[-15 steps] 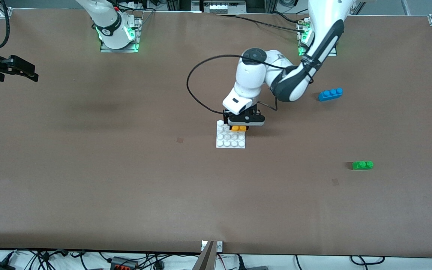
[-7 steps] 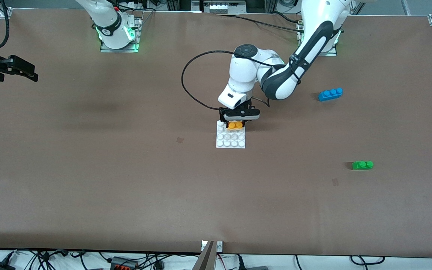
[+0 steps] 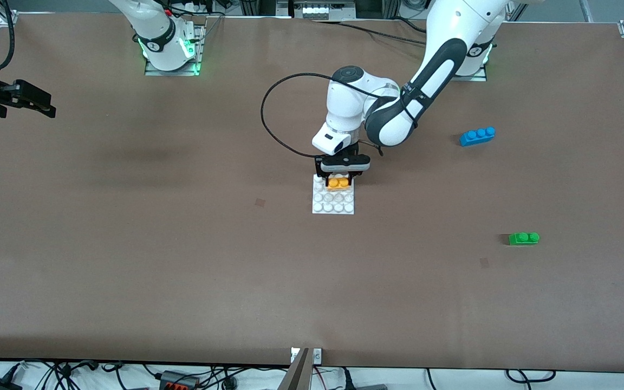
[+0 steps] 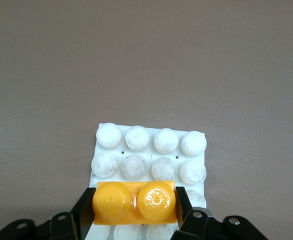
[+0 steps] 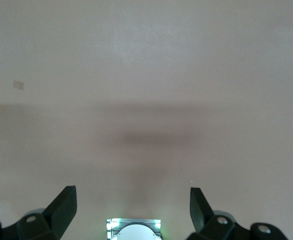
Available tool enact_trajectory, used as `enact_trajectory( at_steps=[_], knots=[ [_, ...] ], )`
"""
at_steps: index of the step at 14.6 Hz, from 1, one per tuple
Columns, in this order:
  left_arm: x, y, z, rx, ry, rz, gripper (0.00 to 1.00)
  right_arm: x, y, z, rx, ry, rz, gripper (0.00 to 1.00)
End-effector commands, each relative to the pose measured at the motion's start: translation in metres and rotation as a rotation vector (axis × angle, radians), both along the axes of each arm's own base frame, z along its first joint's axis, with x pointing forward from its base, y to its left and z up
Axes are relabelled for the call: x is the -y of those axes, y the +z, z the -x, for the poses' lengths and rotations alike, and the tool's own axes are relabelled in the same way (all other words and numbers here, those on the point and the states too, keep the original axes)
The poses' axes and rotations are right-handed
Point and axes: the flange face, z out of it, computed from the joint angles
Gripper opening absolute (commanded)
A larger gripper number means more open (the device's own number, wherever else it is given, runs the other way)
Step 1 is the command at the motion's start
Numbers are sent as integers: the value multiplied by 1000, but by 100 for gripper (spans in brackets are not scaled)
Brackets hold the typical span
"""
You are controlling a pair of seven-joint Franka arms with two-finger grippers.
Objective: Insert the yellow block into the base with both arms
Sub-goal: 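Press the block down onto the plate and open the left gripper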
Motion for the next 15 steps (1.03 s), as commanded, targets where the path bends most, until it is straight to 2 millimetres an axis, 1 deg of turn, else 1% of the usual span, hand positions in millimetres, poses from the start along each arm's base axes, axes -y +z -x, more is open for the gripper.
enact_trajectory(
  at_steps=[1, 3, 5, 9, 13, 15],
  knots=[
    [7, 0, 6, 31, 0, 13, 61, -1, 4, 4, 4, -7, 6, 100],
    [7, -8, 9, 56, -1, 10, 61, 1, 4, 4, 4, -10, 8, 100],
    [8, -12, 11, 76, -22, 3, 61, 1, 4, 4, 4, -9, 8, 100],
    [10, -12, 7, 80, -18, 11, 61, 1, 4, 4, 4, -9, 9, 100],
    [12, -22, 6, 64, -14, 11, 61, 2, 4, 4, 4, -10, 9, 100],
    [11, -24, 6, 61, -17, 9, 61, 2, 3, 3, 4, -10, 9, 100]
  ],
)
